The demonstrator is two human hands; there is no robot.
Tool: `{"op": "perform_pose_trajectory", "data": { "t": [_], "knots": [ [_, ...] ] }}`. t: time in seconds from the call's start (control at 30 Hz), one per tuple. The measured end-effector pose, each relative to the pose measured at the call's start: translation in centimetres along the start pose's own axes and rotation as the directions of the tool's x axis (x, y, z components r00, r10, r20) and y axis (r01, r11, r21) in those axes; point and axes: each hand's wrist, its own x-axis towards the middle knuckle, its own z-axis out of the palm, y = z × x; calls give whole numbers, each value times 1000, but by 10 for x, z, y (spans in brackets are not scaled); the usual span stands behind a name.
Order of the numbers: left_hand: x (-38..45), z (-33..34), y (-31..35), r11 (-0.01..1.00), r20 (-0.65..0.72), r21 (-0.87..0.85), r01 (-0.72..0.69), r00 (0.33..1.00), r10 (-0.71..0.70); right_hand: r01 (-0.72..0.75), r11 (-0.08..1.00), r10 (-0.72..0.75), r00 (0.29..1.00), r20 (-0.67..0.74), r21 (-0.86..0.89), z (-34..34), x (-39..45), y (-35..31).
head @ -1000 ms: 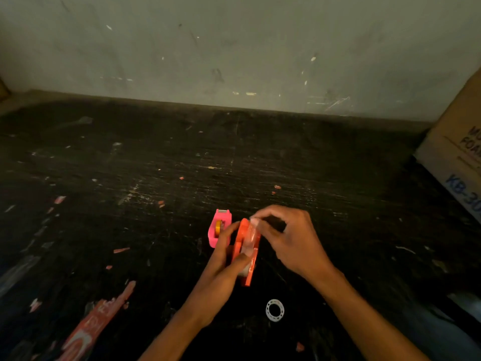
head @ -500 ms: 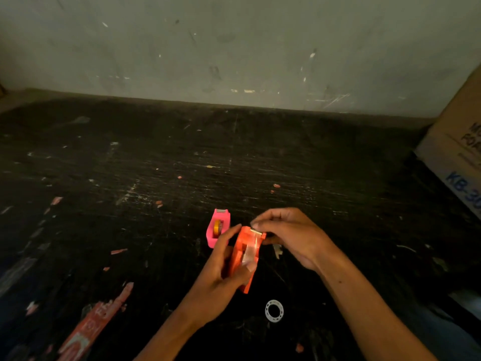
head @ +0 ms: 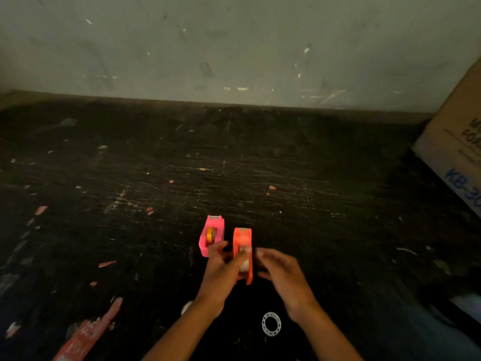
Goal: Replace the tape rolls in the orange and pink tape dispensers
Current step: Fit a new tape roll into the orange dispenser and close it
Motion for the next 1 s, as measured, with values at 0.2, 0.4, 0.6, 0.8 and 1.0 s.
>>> {"op": "perform_pose_trajectory", "data": {
  "t": [0.2,0.4,0.6,0.8,1.0],
  "knots": [
    [42,27,-4,997,-80,57,49,996,-44,69,996,-71,997,-27,-59,-2,25,6],
    [71,35,-4,940,-83,342,6,996,24,149,967,-163,985,-51,-209,-1,58,11],
    [75,34,-5,866,-26,494,-77,994,103,141,956,-156,987,-43,-256,-2,72,23],
    [52,24,-3,898,34,421,-128,992,125,87,975,-96,995,-36,-202,-5,72,14],
    [28,-33,8,788,-170,553,-270,889,424,203,907,-305,920,-244,-369,-4,80,0]
  ]
}}
